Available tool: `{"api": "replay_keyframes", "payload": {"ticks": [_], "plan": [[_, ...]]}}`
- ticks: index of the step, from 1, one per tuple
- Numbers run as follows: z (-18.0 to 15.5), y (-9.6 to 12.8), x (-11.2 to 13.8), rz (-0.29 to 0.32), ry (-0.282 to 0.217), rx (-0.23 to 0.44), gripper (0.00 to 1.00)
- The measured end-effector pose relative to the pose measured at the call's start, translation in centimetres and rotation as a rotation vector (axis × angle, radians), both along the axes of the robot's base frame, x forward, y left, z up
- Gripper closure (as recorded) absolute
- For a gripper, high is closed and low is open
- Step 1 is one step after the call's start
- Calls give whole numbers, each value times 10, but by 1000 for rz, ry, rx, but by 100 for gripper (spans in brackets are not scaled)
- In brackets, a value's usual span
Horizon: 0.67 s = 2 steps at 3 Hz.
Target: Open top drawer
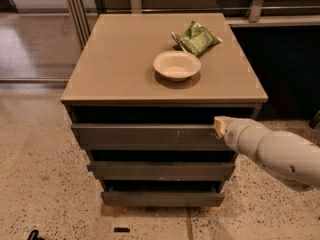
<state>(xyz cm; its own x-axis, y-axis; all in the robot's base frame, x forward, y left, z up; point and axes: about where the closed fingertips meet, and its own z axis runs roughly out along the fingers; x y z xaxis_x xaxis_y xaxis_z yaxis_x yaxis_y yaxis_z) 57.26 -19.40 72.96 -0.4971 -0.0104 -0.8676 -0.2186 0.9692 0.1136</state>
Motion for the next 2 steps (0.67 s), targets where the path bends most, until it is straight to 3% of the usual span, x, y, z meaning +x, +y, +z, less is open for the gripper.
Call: {"api": "replay_keyframes", "payload": {"ticks": [1, 2], "plan": [[0, 6, 4, 7, 0, -2, 100], [-4, 3, 7, -26, 1, 4, 100]]}}
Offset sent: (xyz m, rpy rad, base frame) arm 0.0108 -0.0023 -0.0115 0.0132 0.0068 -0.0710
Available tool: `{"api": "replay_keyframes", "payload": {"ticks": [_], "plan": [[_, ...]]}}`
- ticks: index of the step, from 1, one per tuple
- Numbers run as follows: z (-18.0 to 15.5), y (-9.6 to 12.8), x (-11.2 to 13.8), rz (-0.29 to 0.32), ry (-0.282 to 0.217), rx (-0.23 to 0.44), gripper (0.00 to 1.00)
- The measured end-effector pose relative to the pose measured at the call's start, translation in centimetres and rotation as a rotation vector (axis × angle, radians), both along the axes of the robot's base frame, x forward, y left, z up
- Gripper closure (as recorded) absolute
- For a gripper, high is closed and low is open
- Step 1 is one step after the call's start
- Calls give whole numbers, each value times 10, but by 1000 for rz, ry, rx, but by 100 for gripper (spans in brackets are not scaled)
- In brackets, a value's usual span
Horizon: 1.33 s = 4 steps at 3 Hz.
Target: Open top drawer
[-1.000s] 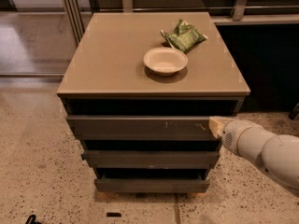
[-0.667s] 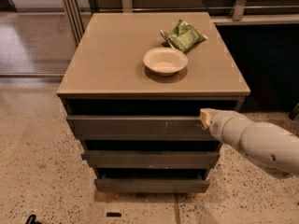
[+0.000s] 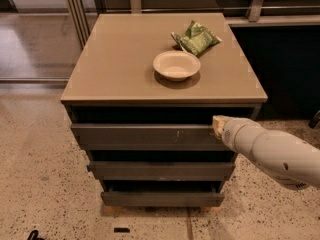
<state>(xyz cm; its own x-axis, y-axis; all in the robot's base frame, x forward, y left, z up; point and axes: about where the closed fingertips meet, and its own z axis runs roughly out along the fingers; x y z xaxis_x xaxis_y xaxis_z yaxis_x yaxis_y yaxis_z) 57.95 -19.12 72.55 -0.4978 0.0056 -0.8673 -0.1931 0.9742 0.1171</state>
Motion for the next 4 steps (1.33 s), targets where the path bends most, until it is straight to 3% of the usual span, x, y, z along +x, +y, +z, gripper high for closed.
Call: {"api": "replay_keyframes", "payload": {"ticks": [2, 3, 4], "plan": [[-3, -24, 29, -114, -42, -36, 100], [-6, -21, 32, -111, -32, -41, 100], [-23, -23, 40, -125, 11, -56, 100]]}}
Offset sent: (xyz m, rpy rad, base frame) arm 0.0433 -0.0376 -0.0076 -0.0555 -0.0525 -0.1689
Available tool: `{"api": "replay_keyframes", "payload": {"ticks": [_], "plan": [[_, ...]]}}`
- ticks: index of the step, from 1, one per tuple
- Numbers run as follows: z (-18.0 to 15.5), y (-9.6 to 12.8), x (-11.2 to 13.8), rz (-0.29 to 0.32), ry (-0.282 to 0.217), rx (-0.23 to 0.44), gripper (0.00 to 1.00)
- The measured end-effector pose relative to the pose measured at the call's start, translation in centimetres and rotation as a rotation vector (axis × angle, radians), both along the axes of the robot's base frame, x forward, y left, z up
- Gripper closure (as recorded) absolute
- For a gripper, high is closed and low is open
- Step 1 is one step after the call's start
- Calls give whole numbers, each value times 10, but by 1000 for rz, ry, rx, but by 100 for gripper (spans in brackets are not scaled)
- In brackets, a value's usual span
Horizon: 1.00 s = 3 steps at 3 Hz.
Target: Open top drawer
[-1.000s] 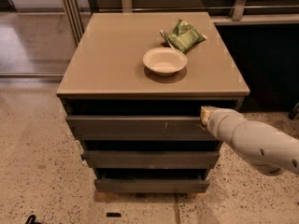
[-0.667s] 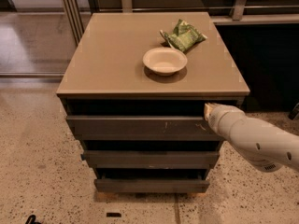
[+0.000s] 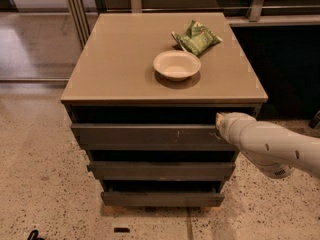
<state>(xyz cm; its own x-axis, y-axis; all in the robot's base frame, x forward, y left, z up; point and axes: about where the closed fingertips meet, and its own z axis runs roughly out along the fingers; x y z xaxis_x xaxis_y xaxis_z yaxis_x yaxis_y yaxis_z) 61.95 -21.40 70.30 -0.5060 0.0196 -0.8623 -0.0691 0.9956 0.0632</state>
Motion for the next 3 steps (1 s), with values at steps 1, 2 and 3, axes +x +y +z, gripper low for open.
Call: {"api": "replay_keyframes", "payload": {"ticks": [1, 2, 3], "plan": [[-21, 0, 5, -2, 78, -15, 100], [-18, 0, 5, -2, 78, -15, 100], [-21, -3, 3, -2, 102, -15, 100]]}}
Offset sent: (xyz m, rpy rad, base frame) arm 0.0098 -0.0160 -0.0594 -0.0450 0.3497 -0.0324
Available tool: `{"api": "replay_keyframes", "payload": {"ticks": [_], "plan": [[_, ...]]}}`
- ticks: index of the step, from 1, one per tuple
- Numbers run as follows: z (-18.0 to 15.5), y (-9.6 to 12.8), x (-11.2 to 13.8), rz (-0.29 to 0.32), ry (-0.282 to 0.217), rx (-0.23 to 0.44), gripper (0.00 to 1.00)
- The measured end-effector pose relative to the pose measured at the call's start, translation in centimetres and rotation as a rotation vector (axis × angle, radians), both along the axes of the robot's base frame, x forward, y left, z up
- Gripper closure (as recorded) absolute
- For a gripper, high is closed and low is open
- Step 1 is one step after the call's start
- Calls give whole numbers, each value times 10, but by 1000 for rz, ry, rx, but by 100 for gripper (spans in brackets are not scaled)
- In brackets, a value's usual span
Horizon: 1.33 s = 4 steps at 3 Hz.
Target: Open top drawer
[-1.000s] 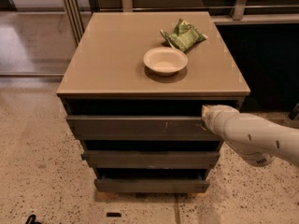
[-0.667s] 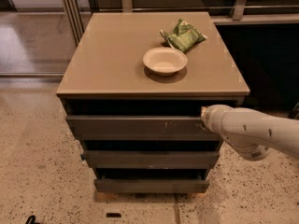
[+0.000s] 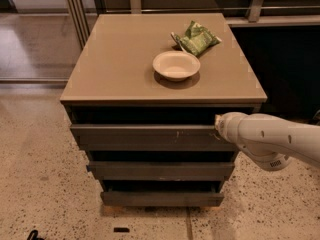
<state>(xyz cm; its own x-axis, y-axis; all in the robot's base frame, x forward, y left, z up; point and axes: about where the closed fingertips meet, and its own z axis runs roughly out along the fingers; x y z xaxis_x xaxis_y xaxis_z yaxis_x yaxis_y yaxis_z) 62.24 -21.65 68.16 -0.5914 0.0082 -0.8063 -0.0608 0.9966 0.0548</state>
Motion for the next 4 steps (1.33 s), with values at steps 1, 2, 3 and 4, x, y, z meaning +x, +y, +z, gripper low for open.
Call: {"api": "replay_keyframes", "payload": {"ticks": [1, 2, 3, 4], "plan": [[3, 0, -1, 0, 3, 1, 100], [1, -3, -5, 0, 28, 6, 100], [0, -5, -12, 4, 58, 15, 100], [-1, -4, -13, 8, 62, 12, 100]]}}
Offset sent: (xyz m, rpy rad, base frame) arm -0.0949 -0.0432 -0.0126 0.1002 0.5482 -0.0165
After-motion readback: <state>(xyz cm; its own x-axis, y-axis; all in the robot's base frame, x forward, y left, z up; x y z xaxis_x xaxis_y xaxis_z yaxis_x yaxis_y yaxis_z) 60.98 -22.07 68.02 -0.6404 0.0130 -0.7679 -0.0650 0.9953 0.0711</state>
